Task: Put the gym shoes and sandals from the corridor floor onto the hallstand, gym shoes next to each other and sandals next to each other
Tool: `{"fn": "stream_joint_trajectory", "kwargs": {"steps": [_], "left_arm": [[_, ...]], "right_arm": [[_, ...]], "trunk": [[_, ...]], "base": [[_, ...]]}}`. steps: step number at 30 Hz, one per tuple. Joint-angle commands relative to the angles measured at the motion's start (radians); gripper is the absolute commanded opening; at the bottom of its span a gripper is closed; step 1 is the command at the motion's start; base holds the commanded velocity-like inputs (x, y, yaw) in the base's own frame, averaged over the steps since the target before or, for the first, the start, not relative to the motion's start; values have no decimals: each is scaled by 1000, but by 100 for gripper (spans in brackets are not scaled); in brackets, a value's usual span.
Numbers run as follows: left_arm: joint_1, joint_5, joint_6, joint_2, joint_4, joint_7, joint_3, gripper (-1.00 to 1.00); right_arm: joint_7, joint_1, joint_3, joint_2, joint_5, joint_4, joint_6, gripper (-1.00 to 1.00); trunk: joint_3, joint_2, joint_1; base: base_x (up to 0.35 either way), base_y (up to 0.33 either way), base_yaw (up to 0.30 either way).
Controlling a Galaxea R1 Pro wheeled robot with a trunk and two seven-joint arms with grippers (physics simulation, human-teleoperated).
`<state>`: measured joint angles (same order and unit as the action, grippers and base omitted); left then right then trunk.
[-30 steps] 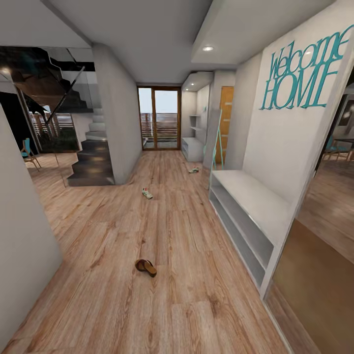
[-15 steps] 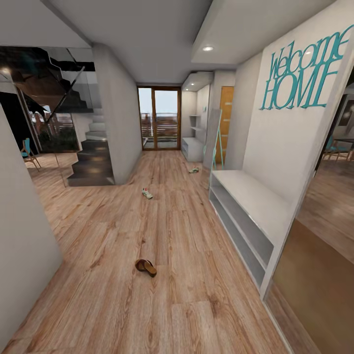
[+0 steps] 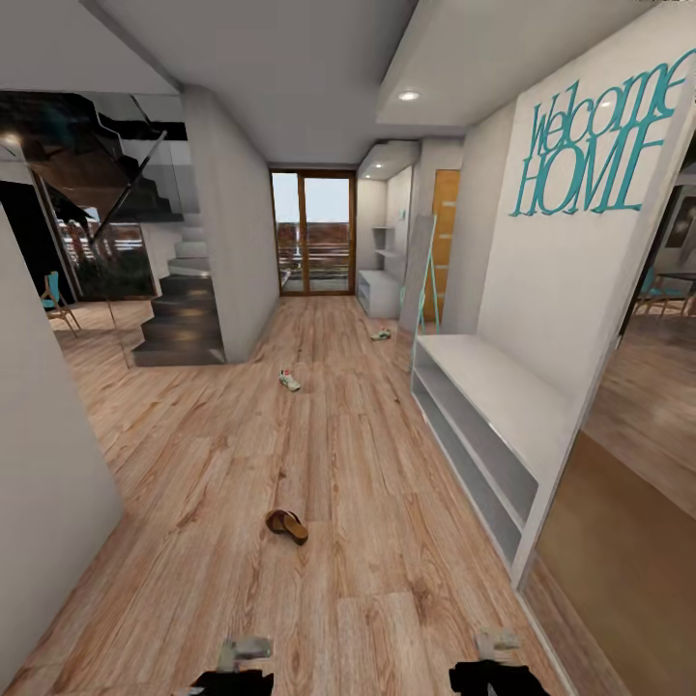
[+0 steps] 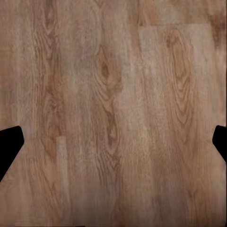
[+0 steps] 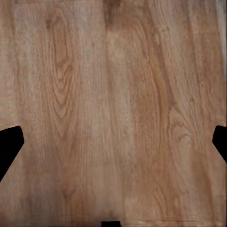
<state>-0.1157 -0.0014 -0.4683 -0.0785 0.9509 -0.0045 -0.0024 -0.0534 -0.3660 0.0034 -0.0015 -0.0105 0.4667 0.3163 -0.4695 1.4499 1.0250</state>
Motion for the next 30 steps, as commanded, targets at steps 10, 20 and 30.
{"fn": "stream_joint_trajectory", "kwargs": {"steps": [10,20,30], "left_arm": [[-333,4,125,21,-533,-3,10,100],[-365,9,176,26,-557,-8,13,100],[-366,9,178,26,-559,-8,11,100]], "right_arm": [[-10,-207,0,7,2,-285,-7,100],[-6,-222,0,12,1,-308,-167,100],[-6,-223,0,12,1,-309,-175,100]], "trunk": [[-1,0,0],[-1,0,0],[-1,0,0]], "base": [[0,0,0],[-6,-20,0],[-153,-224,0]]}}
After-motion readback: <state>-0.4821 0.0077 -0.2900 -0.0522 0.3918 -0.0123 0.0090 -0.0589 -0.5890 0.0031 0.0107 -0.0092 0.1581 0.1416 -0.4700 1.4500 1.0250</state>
